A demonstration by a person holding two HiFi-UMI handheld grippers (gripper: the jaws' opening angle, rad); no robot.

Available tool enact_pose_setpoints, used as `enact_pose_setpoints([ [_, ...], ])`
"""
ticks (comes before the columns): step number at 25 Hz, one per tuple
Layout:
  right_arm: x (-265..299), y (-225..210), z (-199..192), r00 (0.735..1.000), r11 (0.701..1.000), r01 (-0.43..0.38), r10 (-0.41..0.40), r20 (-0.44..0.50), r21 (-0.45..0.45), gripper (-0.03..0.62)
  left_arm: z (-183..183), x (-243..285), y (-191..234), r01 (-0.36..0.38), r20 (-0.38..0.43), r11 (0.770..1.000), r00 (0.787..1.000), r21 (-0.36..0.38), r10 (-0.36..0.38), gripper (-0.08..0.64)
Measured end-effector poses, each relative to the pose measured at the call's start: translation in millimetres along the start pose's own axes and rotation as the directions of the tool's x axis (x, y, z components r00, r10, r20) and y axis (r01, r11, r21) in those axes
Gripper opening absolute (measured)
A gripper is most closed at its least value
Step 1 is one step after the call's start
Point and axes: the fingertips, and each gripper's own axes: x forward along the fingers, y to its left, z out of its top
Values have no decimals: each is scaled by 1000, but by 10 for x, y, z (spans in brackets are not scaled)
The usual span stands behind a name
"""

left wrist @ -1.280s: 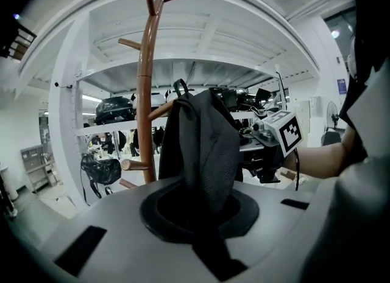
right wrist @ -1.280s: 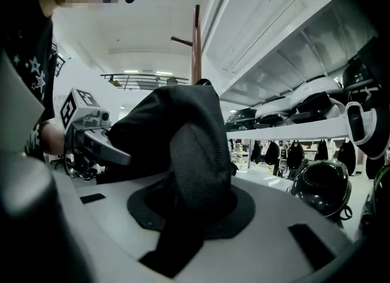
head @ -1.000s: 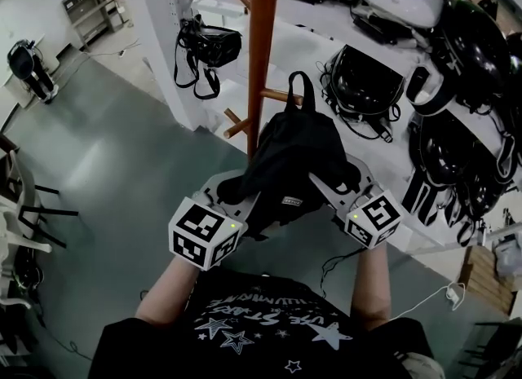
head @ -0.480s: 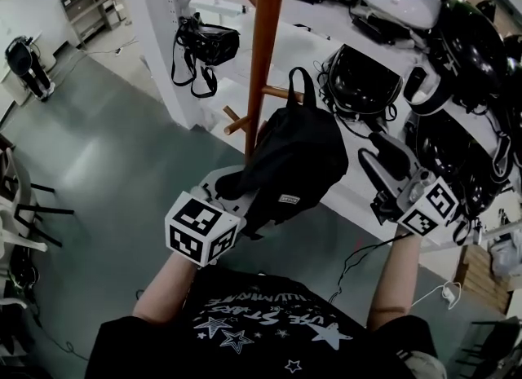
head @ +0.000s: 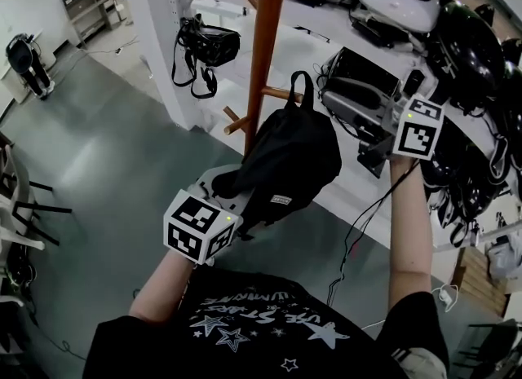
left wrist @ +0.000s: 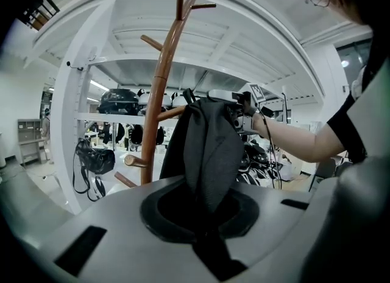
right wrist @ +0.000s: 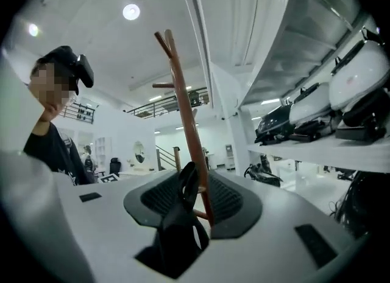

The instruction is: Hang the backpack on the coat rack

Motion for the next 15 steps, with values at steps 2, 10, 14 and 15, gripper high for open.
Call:
enact_pose_setpoints([
  [2, 136, -23, -59, 999, 1000, -17, 18, -51, 20, 151, 0, 1, -13, 6, -1, 1000, 1000, -2, -6, 51],
  [10, 308, 0, -163, 996, 1000, -23, 22, -88, -9, 52, -1, 5, -61, 24, 2, 999, 1000, -24, -24, 51],
  [14, 250, -35, -217, 994, 994, 26, -38, -105, -106, 38, -47, 37, -93, 27, 0, 999, 1000, -29, -27, 51],
  [15, 240, -48, -230, 992, 990, 42, -57, -114, -132, 37, -50, 42, -95, 27, -2, 999, 1000, -27, -27, 51],
])
